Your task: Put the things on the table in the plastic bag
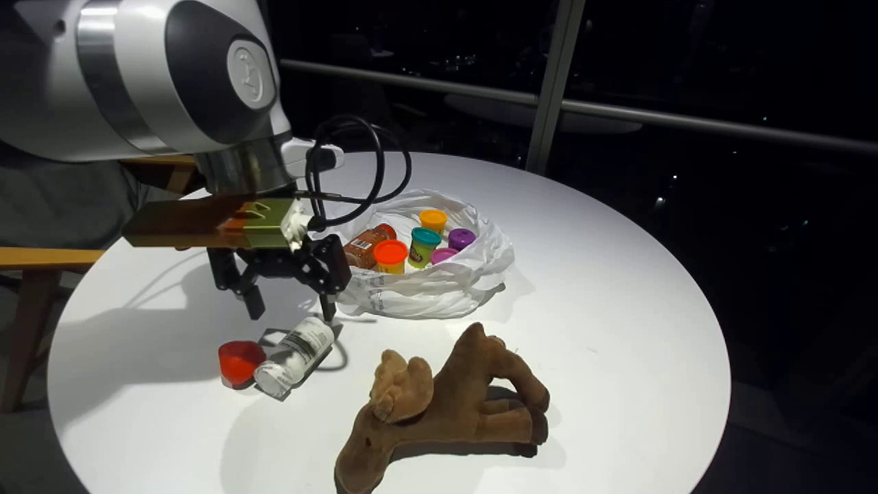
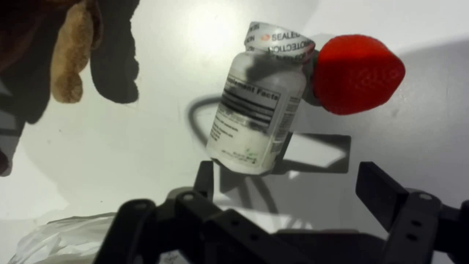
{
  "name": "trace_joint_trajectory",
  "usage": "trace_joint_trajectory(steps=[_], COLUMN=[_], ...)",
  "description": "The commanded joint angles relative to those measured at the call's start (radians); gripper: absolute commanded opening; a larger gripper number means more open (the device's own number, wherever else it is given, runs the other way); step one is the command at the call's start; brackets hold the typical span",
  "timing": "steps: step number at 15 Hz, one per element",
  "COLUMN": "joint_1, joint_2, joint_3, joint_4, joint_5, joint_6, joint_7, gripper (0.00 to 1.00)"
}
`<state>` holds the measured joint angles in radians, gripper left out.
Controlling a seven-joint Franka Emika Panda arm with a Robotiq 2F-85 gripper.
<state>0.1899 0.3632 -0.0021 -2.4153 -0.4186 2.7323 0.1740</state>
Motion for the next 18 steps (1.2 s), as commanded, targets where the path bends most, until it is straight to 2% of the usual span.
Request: trace_joint_trajectory(steps=[1,7,11,12,13,16,18], joint_1=[0.008,0.011,0.011,0.02,0.026,0.041,0.063], joint_2=[-0.058,0.001,0.01,0.006,0.0,-0.03,-0.047], joint_3=[-0.02,-0.055,-0.069,-0.081,-0.092,-0.124,-0.146], joint_4=[-0.09,-0.078,-0.061,-0.064,-0.07,-0.09,-0.1], joint_5=[0.006,0.033,0.073,0.071,0.067,0.053,0.042], joint_6=[0.061,0.154,0.131,0.127,0.126,0.123,0.114], joint_7=[0.004,0.026,0.013,0.023,0.034,0.065,0.096], gripper=[1.0,1.0,1.0,0.93,0.75,0.49,0.35])
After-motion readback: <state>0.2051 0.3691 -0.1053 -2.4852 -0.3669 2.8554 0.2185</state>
